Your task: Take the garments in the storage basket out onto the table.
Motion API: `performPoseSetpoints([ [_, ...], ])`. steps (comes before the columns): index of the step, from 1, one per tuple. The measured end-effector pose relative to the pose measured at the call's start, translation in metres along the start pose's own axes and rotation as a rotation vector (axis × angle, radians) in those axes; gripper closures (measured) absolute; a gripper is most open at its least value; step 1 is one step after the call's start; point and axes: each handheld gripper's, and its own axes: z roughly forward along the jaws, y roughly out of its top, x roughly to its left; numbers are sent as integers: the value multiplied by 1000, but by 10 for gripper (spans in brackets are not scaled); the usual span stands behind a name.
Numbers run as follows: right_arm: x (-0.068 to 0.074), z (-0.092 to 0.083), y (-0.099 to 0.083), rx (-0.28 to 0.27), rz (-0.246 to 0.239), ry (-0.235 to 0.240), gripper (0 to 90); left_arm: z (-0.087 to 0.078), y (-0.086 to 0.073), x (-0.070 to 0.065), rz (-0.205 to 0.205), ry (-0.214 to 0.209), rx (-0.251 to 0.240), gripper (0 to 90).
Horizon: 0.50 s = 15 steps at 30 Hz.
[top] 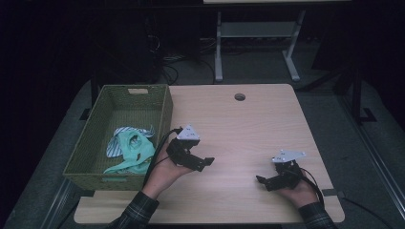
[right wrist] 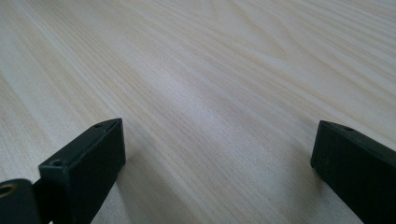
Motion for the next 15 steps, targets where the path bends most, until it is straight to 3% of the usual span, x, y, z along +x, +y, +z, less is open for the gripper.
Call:
performPoseSetpoints([
  [9,0,0,0,2,-1,1,27,-9,7,5,27,-10,-21,131],
  [15,0,0,0,2,-1,0,27,-14,6,10,7,-1,-30,131],
])
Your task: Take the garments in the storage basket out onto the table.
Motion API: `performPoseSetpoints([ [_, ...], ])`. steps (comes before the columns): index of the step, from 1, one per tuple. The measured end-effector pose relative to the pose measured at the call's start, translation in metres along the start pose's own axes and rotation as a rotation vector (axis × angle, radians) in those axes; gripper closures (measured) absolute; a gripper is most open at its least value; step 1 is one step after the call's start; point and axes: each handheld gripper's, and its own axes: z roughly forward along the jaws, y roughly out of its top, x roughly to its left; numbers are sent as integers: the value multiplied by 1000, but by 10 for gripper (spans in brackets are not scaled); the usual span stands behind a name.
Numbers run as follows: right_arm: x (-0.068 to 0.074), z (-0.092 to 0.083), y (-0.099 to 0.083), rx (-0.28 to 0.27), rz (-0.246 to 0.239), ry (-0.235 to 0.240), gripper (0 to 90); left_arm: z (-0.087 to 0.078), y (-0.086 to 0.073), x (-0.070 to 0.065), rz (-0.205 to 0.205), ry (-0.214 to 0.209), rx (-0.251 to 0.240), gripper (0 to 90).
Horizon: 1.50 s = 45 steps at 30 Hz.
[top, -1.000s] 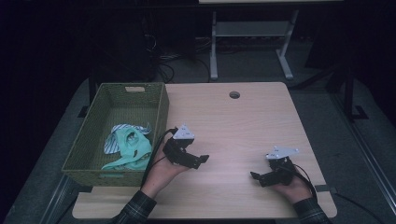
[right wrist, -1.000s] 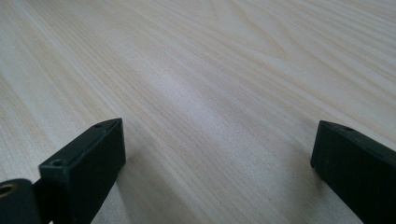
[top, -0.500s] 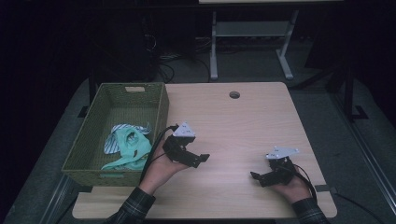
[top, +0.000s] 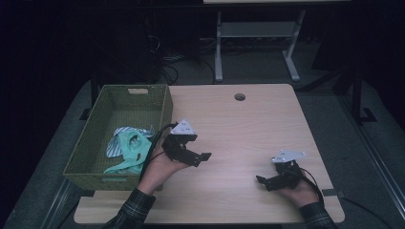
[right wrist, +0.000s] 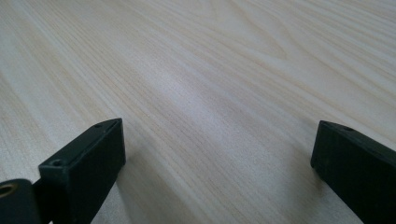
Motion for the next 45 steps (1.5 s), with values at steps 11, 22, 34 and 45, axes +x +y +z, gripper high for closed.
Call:
performPoseSetpoints([
  [11,0,0,0,-3,-4,0,27,-8,4,2,7,-3,-8,132],
  [22,0,0,0,-3,-4,0,27,-18,5,7,0,16,-20,132],
  [34,0,0,0,-3,-5,0,27,-33,2,17,-25,48,-31,136],
  [45,0,0,0,-3,-5,0,27,-40,-1,22,-34,55,-30,138],
])
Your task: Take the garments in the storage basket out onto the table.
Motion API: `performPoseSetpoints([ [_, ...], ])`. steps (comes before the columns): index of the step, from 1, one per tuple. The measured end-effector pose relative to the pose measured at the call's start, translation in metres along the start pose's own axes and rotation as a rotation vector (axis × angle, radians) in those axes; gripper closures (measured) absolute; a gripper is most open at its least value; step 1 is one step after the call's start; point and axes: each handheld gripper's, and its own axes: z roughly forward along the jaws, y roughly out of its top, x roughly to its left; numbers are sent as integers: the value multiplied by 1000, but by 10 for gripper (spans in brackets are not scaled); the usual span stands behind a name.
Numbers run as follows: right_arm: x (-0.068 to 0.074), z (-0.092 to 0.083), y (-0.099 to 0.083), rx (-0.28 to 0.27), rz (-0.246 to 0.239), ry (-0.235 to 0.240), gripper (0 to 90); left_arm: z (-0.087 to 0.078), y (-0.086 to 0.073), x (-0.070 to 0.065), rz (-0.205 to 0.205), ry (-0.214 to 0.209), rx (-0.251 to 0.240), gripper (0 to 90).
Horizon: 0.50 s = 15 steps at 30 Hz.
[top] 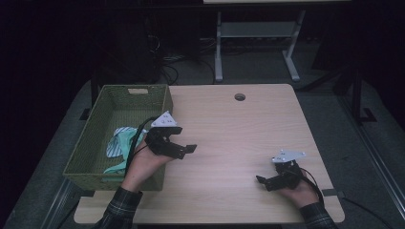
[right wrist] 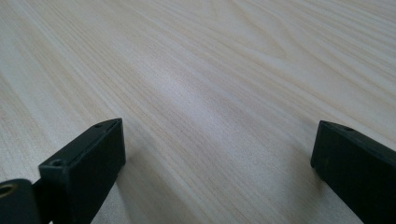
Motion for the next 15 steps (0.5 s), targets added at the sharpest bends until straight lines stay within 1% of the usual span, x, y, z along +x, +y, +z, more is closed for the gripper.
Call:
performPoseSetpoints([
  [13,0,0,0,0,0,0,27,-15,-6,10,-23,18,0,161],
  [14,0,0,0,0,0,0,27,-16,-6,11,-19,21,2,161],
  [15,0,0,0,0,1,0,27,-18,-6,12,-27,22,2,163],
])
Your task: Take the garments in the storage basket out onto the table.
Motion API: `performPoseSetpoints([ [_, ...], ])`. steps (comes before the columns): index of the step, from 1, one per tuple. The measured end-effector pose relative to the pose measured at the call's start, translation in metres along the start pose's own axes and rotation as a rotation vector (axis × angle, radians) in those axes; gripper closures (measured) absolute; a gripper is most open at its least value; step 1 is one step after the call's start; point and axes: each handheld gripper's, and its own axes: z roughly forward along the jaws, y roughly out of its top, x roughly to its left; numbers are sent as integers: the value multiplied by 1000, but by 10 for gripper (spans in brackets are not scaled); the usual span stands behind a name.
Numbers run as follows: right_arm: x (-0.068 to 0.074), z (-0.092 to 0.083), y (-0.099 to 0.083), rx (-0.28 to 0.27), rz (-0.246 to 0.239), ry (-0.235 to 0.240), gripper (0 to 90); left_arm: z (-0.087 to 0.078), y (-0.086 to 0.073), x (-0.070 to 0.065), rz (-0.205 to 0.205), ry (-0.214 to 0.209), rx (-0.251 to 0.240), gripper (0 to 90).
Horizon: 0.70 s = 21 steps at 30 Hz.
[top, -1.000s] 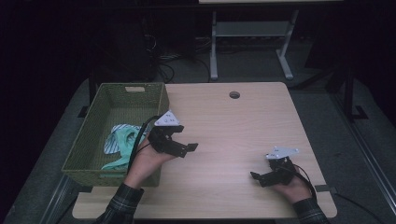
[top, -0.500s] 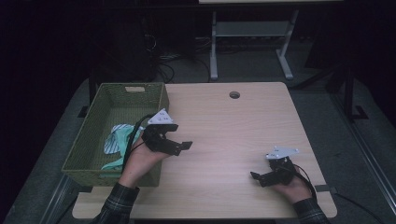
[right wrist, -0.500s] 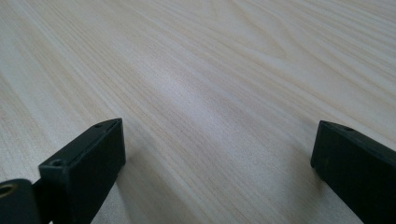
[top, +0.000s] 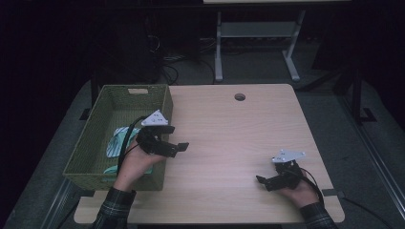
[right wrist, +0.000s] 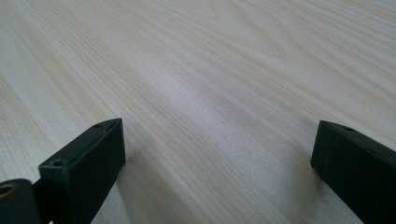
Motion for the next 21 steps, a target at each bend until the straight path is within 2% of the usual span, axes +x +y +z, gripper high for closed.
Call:
performPoseSetpoints([
  [7,0,0,0,1,0,0,27,-7,-4,6,-1,6,8,213],
  [10,0,0,0,0,-1,0,27,-10,-6,8,14,17,23,234],
  [21,0,0,0,0,0,0,27,-24,-11,19,-23,41,11,234],
])
